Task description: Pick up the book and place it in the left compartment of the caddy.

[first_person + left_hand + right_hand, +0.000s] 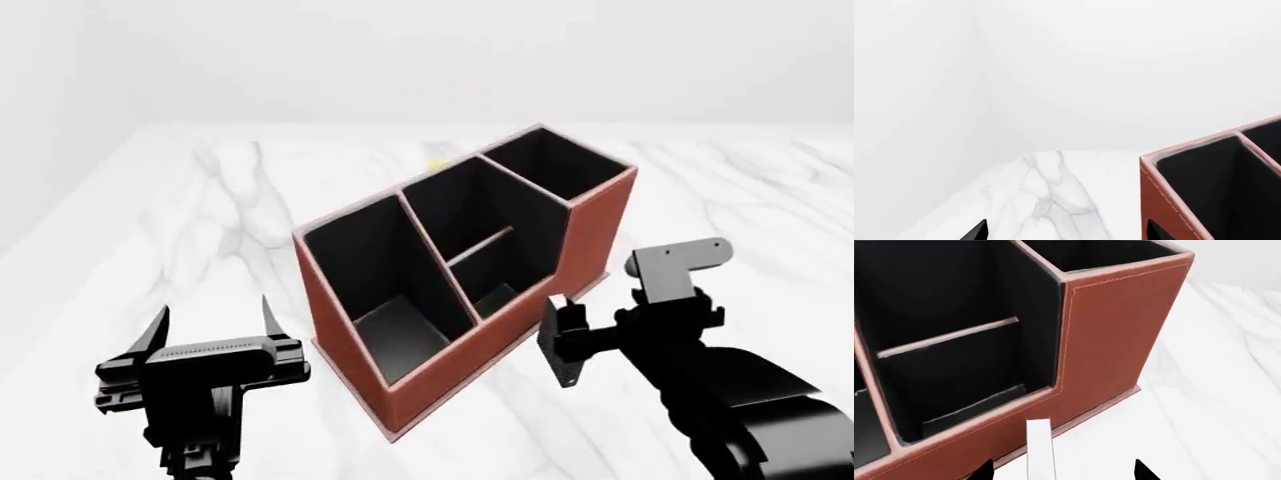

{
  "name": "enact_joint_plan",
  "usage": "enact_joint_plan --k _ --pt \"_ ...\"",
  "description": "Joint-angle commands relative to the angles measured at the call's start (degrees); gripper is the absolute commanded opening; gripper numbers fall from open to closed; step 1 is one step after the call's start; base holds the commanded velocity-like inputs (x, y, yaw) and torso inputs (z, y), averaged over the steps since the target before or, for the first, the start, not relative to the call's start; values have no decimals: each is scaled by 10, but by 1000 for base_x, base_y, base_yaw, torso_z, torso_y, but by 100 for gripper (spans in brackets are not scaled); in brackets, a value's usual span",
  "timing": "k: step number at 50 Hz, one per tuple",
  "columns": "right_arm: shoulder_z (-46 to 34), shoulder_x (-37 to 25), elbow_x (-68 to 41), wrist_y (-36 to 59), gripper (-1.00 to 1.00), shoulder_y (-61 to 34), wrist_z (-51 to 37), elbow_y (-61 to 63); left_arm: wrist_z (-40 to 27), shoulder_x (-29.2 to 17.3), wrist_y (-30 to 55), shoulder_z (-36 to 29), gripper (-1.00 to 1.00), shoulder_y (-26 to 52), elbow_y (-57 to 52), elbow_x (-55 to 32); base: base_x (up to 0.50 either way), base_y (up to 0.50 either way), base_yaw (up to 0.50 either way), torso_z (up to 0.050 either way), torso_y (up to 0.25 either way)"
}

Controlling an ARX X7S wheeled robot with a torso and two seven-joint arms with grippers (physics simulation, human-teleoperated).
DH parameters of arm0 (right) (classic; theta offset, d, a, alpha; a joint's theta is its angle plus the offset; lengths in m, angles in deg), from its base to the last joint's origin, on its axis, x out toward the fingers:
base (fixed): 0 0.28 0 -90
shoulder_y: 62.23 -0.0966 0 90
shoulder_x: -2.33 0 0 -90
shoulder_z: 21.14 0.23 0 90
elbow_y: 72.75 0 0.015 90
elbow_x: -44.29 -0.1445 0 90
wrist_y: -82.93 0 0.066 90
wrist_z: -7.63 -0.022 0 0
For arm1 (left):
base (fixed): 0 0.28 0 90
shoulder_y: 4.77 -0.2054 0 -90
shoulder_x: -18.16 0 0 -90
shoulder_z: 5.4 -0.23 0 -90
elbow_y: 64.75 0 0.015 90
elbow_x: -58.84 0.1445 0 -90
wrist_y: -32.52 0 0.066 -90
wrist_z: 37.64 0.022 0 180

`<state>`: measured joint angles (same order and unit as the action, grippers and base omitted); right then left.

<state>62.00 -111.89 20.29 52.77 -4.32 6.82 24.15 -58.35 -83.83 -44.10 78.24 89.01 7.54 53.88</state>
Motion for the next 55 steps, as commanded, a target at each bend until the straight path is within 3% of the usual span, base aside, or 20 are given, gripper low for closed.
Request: enact_joint_plan --k 1,19,21,55 --pt "-16 2 4 -1 100 -15 9 -47 -4 -2 -2 -3 100 0 4 -2 0 0 0 0 0" --pt "-71 24 27 11 100 -67 17 -155 -7 -6 -6 -8 100 1 8 -6 0 0 0 0 0" --pt "-104 40 49 -19 100 -91 25 -226 -8 -5 -8 -8 100 1 12 -7 0 0 0 0 0" --pt "-141 55 67 -22 100 -115 27 -310 -16 -13 -9 -14 100 1 10 -15 0 0 0 0 0"
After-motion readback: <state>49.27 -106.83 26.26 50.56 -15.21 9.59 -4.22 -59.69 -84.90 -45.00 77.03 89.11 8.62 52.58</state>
